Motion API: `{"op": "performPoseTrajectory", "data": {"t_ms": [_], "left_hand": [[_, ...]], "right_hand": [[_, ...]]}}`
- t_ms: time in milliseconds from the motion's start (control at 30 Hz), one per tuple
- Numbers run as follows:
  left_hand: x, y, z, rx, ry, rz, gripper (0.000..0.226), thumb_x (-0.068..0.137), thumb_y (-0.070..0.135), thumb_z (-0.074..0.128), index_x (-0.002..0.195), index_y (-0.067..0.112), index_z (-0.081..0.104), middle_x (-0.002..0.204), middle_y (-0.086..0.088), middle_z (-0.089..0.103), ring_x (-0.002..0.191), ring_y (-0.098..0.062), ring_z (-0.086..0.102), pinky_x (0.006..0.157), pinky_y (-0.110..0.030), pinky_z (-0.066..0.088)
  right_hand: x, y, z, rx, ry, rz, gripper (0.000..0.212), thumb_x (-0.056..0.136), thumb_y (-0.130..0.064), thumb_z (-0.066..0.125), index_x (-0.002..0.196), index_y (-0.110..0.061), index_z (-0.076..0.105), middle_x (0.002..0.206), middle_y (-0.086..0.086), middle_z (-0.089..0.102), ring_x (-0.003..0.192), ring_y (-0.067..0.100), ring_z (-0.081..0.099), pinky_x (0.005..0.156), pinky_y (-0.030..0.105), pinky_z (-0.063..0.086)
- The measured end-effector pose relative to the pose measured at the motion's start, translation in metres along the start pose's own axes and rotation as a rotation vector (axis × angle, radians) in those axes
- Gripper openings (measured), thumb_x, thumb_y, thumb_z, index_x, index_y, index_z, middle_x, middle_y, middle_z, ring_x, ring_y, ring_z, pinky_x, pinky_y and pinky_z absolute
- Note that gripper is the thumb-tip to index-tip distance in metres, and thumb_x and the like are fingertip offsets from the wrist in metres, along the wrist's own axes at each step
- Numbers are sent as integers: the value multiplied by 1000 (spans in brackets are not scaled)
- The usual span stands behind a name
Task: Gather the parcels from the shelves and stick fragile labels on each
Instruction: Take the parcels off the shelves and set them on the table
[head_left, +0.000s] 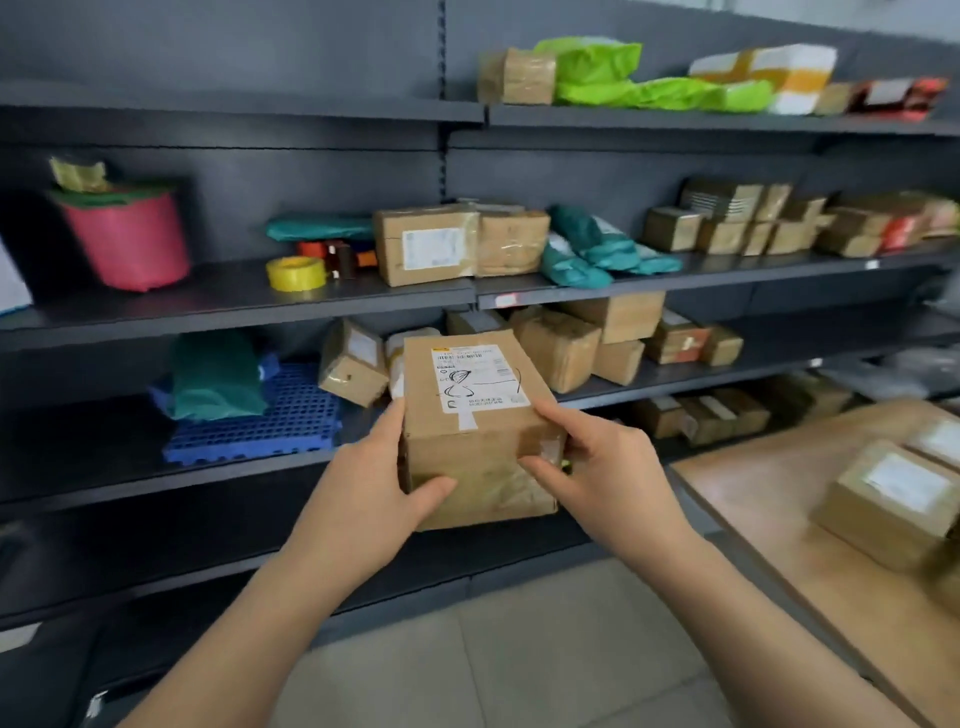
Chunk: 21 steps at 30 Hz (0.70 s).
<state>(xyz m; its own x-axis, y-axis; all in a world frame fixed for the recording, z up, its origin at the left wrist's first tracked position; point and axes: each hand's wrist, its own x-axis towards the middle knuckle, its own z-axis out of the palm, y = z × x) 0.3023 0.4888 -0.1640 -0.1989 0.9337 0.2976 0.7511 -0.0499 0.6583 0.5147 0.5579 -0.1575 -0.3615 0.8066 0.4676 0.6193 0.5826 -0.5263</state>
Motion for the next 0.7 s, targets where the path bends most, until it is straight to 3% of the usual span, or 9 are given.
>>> {"op": "performPoseTrajectory", "data": {"t_ms": [200,367,467,600,700], "left_hand": [[10,93,111,-76,-164,126,69,74,43,74,126,56,30,97,36,52,87,15,52,64,-5,39],[7,162,203,-128,-279,207,69,73,43,74,130,48,35,111,26,59,99,-3,57,84,-29,50],[3,193,254,-132,-343,252,69,72,43,76,127,48,35,106,30,53,93,1,52,77,-22,44],[10,220,311,-124,-478,278,67,71,44,75,125,49,35,110,25,54,94,-1,50,78,-22,43],[19,233,349,-134,-587,295,61,72,43,75,119,51,36,105,28,51,90,4,48,72,-17,39]], "right_hand": [[-60,94,-99,-102,95,156,57,76,-30,77,129,-33,57,94,-9,71,82,7,63,74,24,51],[-115,166,-167,-188,123,295,58,78,-34,75,131,-34,54,100,-10,71,83,6,63,78,28,54],[-145,203,-195,-222,142,366,58,78,-34,75,132,-32,54,100,-12,70,82,5,63,77,29,55],[-176,246,-214,-226,169,490,56,78,-36,74,131,-33,56,92,-20,65,75,1,62,72,25,55],[-191,280,-218,-203,185,590,53,78,-37,73,128,-32,58,94,-16,69,77,2,63,74,28,56]]}}
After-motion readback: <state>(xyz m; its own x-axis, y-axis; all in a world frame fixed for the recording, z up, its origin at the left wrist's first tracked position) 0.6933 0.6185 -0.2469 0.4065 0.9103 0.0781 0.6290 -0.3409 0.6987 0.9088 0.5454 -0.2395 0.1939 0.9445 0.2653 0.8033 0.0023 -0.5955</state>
